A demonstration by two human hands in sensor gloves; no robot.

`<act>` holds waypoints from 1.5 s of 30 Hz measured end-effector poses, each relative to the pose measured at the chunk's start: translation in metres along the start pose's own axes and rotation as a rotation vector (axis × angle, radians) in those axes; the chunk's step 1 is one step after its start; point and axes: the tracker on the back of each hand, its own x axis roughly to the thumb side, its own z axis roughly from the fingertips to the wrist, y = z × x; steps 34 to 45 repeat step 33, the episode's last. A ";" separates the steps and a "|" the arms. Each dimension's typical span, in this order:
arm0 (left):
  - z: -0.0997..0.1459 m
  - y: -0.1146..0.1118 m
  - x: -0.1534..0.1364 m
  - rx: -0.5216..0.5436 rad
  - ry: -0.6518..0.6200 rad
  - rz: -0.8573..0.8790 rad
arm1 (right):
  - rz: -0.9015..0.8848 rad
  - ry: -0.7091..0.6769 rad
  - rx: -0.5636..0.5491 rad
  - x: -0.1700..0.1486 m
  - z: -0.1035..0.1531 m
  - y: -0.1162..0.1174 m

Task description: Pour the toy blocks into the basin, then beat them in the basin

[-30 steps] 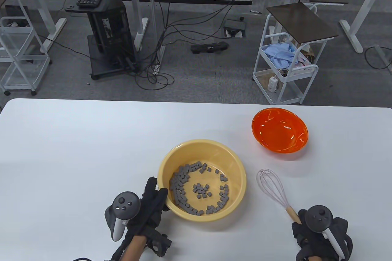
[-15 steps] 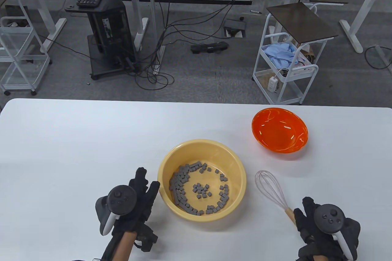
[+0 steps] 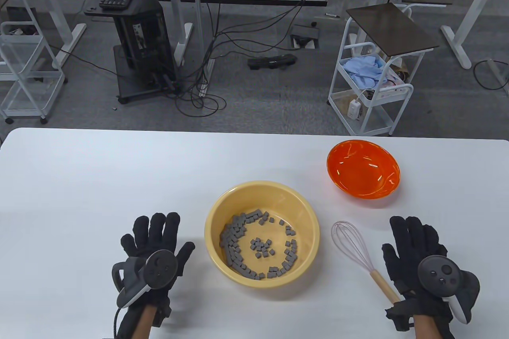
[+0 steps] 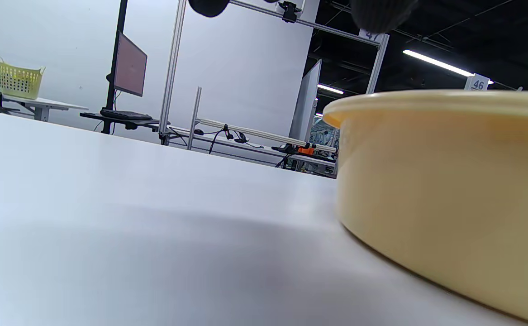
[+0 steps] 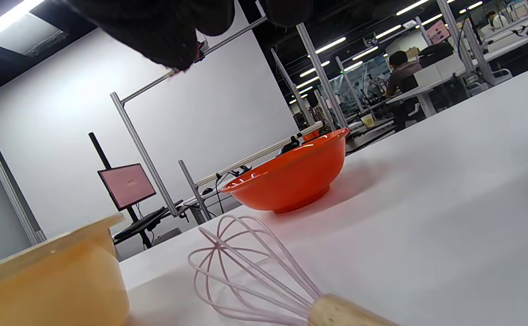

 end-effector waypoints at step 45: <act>0.020 -0.006 -0.011 0.060 0.027 -0.031 | 0.051 -0.048 -0.028 0.001 0.017 0.009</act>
